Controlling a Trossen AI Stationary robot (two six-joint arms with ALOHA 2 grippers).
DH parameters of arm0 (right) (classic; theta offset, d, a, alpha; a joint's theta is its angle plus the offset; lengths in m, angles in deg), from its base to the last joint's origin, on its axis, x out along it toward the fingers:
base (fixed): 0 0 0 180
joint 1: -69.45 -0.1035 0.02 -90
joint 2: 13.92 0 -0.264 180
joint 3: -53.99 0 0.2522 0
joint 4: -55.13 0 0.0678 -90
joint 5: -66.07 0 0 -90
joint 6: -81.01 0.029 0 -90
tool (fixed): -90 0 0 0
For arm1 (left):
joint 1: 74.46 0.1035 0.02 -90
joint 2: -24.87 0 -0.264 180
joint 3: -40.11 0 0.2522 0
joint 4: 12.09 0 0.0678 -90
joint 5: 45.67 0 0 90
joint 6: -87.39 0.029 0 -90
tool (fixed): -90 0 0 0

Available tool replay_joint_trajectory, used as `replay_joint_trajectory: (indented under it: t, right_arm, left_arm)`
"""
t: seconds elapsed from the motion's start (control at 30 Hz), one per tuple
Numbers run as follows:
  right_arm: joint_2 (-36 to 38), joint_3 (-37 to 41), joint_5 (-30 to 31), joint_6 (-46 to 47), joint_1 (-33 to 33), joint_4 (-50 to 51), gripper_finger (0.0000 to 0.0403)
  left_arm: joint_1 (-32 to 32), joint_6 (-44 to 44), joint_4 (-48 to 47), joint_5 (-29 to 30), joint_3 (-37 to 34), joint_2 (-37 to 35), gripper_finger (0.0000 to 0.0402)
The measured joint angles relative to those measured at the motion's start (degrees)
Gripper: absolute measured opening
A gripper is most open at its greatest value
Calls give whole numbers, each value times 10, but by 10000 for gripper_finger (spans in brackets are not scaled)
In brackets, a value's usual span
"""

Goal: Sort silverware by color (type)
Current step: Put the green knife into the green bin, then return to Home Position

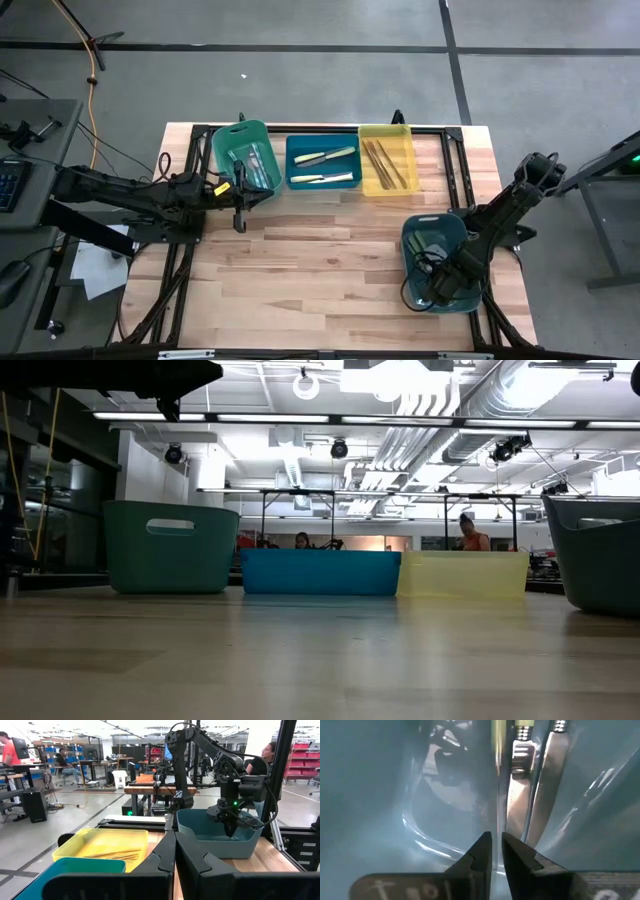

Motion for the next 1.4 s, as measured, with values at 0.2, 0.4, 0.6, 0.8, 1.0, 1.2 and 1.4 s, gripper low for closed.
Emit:
replay_joint_trajectory:
  t: [0.2,0.4,0.6,0.8,1.0,1.2,1.4]
  right_arm:
    - [0,0,3,0,0,-7,77]
    - [0,0,3,-19,0,-11,132]
    - [0,-23,-76,-76,2,-11,164]
    - [0,-90,-95,-128,3,27,167]
    - [1,-216,78,-184,19,151,167]
    - [1,-316,430,-348,50,168,167]
    - [1,-330,608,-553,132,158,167]
  left_arm:
    - [0,0,0,0,0,0,0]
    - [0,0,0,0,0,0,0]
    - [0,0,-1,8,0,0,0]
    - [0,0,-11,36,0,0,0]
    - [0,0,-14,47,0,0,0]
    - [0,1,-14,47,0,0,0]
    - [0,5,-18,47,0,0,0]
